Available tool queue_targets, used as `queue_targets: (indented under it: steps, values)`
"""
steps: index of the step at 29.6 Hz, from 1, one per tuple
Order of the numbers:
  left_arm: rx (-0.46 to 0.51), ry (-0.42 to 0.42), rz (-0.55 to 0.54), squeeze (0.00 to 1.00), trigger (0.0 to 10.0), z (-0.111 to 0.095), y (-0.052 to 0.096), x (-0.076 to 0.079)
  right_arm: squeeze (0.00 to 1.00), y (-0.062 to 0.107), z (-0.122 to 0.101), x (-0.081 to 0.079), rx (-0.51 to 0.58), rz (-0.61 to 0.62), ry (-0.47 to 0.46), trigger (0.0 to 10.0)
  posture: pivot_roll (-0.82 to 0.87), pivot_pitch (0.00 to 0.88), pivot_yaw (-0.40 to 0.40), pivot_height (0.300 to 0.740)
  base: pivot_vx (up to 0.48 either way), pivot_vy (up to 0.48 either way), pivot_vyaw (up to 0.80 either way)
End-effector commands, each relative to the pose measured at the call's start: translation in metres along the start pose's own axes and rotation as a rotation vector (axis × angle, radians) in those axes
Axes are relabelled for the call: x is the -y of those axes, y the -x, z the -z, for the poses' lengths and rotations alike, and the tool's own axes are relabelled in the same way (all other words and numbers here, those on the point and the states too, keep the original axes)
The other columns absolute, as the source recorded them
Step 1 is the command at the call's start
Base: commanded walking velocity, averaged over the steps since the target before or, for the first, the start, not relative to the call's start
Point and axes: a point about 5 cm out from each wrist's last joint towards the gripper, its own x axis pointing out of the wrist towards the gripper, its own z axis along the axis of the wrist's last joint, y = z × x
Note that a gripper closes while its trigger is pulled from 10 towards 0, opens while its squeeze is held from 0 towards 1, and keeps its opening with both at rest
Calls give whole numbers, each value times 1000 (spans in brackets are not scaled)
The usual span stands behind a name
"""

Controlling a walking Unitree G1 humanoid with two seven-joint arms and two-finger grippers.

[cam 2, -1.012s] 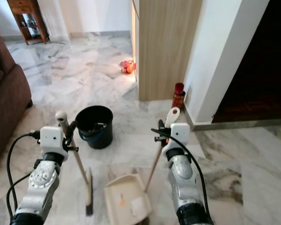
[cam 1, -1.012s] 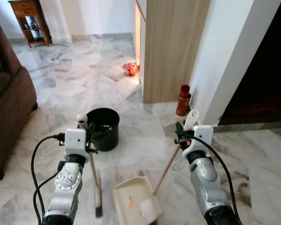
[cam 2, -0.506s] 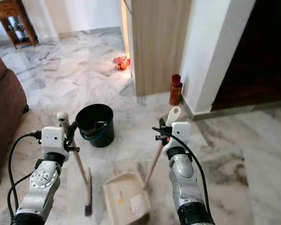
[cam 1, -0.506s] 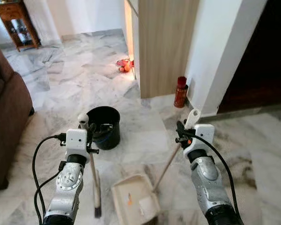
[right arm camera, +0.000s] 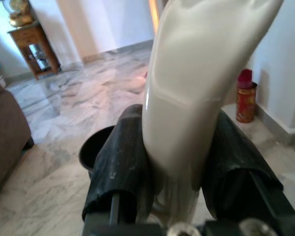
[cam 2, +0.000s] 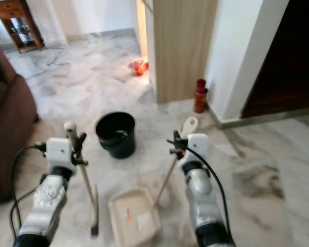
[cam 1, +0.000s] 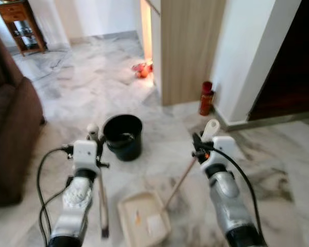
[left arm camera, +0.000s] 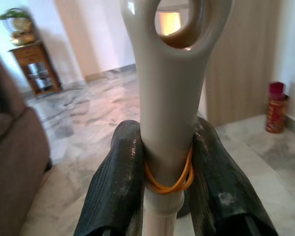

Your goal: Sweep floor

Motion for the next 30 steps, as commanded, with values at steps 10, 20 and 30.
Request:
queue_targets:
  steps: [10, 20, 30]
  values:
    - [37, -27, 6, 0, 10000, -7, -3, -3, 0, -6, -13, -7, 59, -18, -29, 10000, 109, 0, 63, 740, 0, 0, 113]
    - [2, -59, -6, 0, 10000, -4, -5, -5, 0, -7, -13, -14, 61, -59, -25, 10000, 117, 0, 60, 740, 55, 0, 180]
    - [-7, -57, -19, 0, 10000, -3, -4, -6, 0, -7, -13, -12, 55, -50, -47, 10000, 118, 0, 59, 740, 302, 0, 160]
